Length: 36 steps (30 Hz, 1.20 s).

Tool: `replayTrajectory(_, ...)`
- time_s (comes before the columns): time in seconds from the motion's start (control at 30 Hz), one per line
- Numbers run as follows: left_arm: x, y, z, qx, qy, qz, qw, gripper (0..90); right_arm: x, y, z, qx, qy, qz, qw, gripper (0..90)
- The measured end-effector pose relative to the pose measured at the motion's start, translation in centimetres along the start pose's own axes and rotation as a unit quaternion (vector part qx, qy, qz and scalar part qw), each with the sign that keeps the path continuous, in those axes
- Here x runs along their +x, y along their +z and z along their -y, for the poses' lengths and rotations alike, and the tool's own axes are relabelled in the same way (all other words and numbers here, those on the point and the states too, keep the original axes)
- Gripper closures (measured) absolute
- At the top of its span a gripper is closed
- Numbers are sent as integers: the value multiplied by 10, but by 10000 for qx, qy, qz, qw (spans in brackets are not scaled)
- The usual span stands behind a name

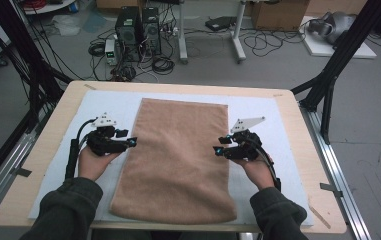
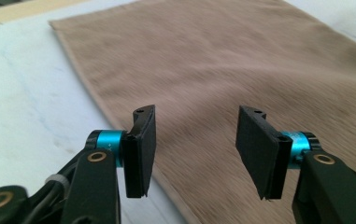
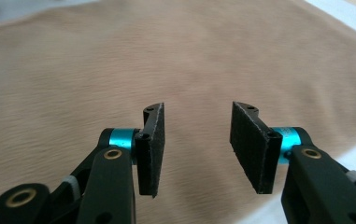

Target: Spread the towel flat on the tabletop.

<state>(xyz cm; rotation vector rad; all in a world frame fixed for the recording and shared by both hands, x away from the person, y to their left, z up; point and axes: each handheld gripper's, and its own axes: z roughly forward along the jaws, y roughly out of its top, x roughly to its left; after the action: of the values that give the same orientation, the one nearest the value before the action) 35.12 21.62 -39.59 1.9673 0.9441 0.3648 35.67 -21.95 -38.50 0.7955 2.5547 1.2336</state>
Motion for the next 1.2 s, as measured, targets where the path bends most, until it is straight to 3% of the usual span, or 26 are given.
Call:
replayTrajectory(0.1,-15,-10,13,-97,34,176,9998,459,19,-6,11,-180,-73,-141,9997,542)
replayTrajectory(0.23,-33,-22,30,-126,121,389,9991,399,37,-9,27,-385,26,-359,9986,517)
replayTrajectory(0.37,-50,-26,53,121,206,615,9978,359,58,-8,41,-290,-32,-655,9974,507)
replayTrajectory(0.43,-56,-28,67,282,320,600,9973,361,68,-6,49,-203,-60,-820,9964,502)
replayTrajectory(0.53,-62,-25,86,522,545,635,9951,458,78,1,58,-5,-143,-907,9958,550)
replayTrajectory(0.57,-64,-26,90,352,650,542,9958,494,80,5,61,79,-167,-954,9953,586)
replayTrajectory(0.73,-57,-24,86,382,449,639,9962,823,83,21,65,163,-327,-861,9956,799)
replayTrajectory(0.83,-59,-24,80,423,559,575,9959,839,82,19,59,208,-391,-824,9956,849)
replayTrajectory(0.97,-56,-27,71,203,414,579,9973,847,76,8,49,58,-393,-809,9959,855)
replayTrajectory(1.07,-53,-26,59,23,286,508,9983,846,65,0,38,-121,-365,-690,9969,857)
replayTrajectory(1.13,-49,-23,46,-56,320,353,9988,846,53,-4,28,-199,-339,-576,9976,856)
replayTrajectory(1.2,-42,-17,32,-108,215,253,9994,845,40,-4,16,-220,-329,-408,9984,856)
